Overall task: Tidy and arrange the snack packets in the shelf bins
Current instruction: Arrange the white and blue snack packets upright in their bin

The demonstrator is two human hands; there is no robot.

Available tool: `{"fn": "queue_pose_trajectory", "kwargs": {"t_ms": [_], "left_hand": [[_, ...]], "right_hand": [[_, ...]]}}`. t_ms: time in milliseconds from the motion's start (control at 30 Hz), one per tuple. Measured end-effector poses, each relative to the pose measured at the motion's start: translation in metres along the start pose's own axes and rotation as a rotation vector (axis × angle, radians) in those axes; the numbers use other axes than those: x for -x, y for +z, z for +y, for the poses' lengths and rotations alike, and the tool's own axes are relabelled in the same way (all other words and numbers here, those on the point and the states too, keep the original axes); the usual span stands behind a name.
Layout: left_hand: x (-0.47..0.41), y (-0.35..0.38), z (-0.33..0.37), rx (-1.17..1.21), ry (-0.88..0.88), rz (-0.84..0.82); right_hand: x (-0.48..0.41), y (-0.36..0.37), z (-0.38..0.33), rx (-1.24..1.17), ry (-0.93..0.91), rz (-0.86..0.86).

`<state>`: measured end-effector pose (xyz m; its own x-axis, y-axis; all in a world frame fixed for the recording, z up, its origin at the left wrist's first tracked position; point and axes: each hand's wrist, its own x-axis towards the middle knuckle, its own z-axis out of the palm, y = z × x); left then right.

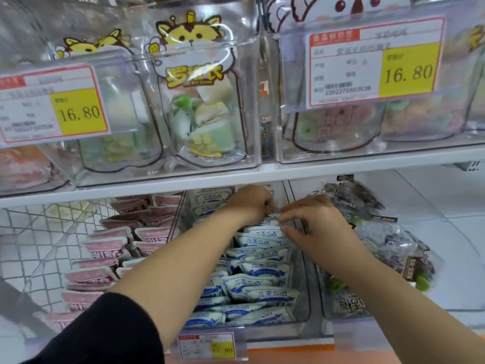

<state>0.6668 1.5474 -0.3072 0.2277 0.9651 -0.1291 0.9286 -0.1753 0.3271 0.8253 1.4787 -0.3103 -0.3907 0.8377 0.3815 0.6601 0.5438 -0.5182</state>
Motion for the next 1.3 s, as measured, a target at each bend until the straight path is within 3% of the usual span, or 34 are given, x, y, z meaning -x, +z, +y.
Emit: {"fn": "queue_pose_trajectory", "kwargs": {"t_ms": [167,300,367,433,567,733,867,1133,1300], "left_hand": [[0.017,0.005,-0.008,0.073,0.038,-0.041],[0.002,0.0,-0.009,0.022,0.03,-0.233],[-0.004,-0.006,-0.004,0.122,0.02,-0.175],[-0.009,-0.008,-0.007,0.195,0.005,0.01],[-0.012,0.0,-0.022,-0.012,-0.025,0.155],[-0.024,-0.007,-0.021,-0.031,-0.086,0.061],[-0.019,-0.009,-0.013,-0.145,-0.012,-0.052],[0.004,0.007,-0.022,0.097,0.034,0.051],[-0.011,-0.001,-0.014,0.157,0.039,-0.066]], "right_hand": [[0.0,0.002,0.001,-0.012,-0.014,0.01],[-0.001,0.001,0.0,-0.014,-0.004,0.018],[-0.001,0.0,-0.001,-0.034,0.017,0.03],[-0.001,0.0,0.001,-0.051,0.029,0.042],[-0.001,0.0,0.001,-0.047,0.055,0.048],[-0.001,0.003,0.001,-0.042,0.094,0.049],[-0.001,0.003,0.001,-0.04,0.097,0.05],[0.0,0.003,0.001,-0.048,0.081,0.046],[-0.002,0.005,-0.001,-0.01,0.05,0.044]]}}
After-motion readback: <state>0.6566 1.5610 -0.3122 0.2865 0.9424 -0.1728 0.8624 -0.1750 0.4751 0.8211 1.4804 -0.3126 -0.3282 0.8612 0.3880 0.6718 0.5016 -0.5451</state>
